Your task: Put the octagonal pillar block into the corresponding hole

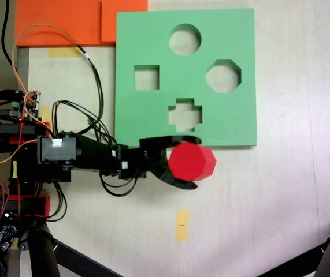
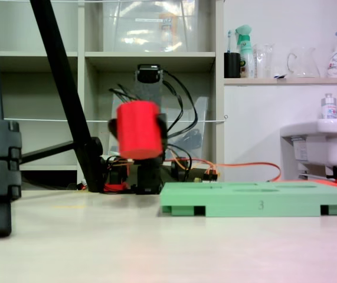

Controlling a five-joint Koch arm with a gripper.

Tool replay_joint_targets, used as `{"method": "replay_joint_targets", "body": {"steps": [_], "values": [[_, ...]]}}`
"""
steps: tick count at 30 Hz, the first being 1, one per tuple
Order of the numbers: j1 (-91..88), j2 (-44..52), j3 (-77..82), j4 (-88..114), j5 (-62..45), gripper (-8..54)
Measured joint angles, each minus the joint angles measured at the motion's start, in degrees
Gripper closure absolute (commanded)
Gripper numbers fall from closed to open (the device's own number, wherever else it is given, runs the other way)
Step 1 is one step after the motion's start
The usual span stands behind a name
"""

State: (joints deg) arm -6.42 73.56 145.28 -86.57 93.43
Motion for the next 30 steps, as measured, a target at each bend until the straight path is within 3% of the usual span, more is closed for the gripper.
{"method": "replay_joint_targets", "body": {"steps": [6, 11, 30], "values": [[-15.47, 3.16, -9.23, 20.13, 0.00, 14.0], [-20.83, 2.20, -16.79, 27.69, -0.53, 14.0], [-23.47, -19.78, -37.88, 30.67, -4.57, 9.0]]}}
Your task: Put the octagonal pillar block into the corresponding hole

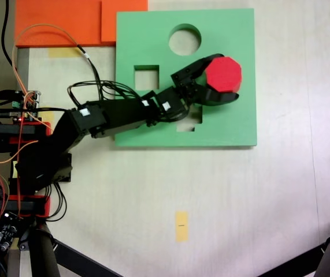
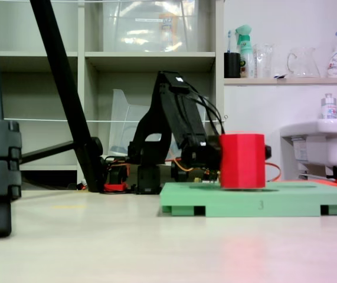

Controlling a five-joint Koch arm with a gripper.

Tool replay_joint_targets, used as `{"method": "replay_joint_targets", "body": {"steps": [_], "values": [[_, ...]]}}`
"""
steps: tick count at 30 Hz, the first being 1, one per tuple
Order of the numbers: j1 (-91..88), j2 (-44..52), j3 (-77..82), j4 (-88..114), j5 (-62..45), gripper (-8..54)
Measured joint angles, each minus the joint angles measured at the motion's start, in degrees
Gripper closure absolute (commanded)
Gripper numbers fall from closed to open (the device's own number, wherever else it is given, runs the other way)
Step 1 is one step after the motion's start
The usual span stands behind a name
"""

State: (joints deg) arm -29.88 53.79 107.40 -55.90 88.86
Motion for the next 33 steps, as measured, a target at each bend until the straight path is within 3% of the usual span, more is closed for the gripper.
{"method": "replay_joint_targets", "body": {"steps": [15, 33], "values": [[-2.64, -7.21, -9.05, 0.09, -0.88, 8.0], [-3.96, -3.96, -0.79, -0.26, 2.20, 5.9]]}}
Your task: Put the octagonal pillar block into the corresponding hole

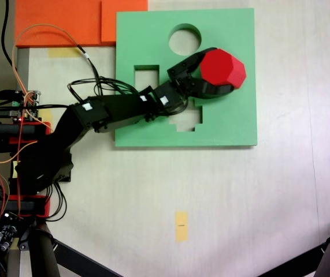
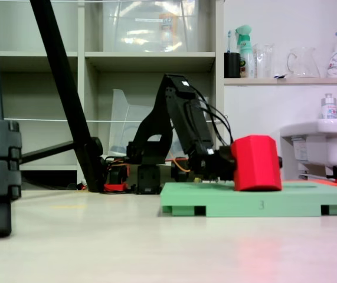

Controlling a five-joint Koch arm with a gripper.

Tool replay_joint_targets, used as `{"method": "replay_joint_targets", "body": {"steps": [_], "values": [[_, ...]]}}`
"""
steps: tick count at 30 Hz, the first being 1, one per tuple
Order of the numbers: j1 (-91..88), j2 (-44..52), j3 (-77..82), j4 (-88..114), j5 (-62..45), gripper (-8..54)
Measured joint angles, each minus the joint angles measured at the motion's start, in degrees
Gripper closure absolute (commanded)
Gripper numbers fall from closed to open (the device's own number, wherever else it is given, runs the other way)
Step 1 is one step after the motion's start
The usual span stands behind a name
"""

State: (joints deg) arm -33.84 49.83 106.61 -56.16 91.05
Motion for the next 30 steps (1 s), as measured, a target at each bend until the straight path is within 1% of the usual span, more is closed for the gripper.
{"method": "replay_joint_targets", "body": {"steps": [8, 17, 23, 30], "values": [[0.00, 1.23, 0.26, -0.35, 0.26, 5.8], [-0.44, 7.21, 2.99, -0.26, 0.44, 5.6], [-0.09, 8.35, 6.50, 3.78, 0.53, 4.4], [0.44, 8.70, 6.59, 4.39, 1.32, 4.5]]}}
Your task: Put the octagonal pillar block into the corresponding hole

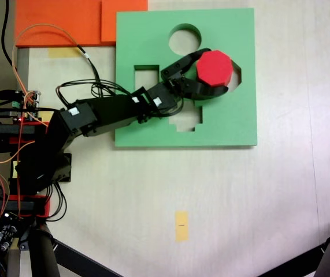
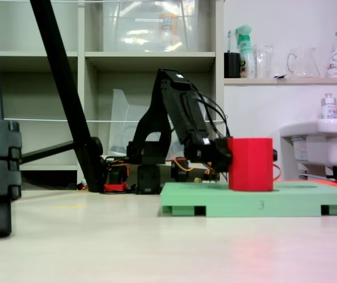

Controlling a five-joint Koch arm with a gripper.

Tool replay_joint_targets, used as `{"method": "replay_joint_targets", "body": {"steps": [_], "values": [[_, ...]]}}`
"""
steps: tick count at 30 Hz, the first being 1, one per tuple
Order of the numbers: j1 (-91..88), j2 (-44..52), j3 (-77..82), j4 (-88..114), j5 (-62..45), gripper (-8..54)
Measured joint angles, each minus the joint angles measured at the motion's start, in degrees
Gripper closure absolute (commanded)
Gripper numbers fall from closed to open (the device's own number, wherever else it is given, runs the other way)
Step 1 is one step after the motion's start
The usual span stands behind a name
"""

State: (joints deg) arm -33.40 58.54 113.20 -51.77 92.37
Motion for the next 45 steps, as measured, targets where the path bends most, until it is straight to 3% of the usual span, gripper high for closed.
{"method": "replay_joint_targets", "body": {"steps": [14, 32, 34, 35, 36, 42, 45], "values": [[1.05, -8.35, -10.28, -1.41, 0.35, 4.4], [2.11, -11.43, -9.23, -3.16, 0.18, 6.2], [2.11, -11.60, -8.79, -3.69, 0.18, 4.9], [2.20, -11.34, -7.65, -3.78, 0.09, -4.2], [2.20, -10.28, -5.62, -3.87, 0.00, -7.6], [1.58, -0.62, 4.22, 3.60, -7.47, -6.8], [1.41, 12.83, 14.59, 7.65, -17.05, -5.8]]}}
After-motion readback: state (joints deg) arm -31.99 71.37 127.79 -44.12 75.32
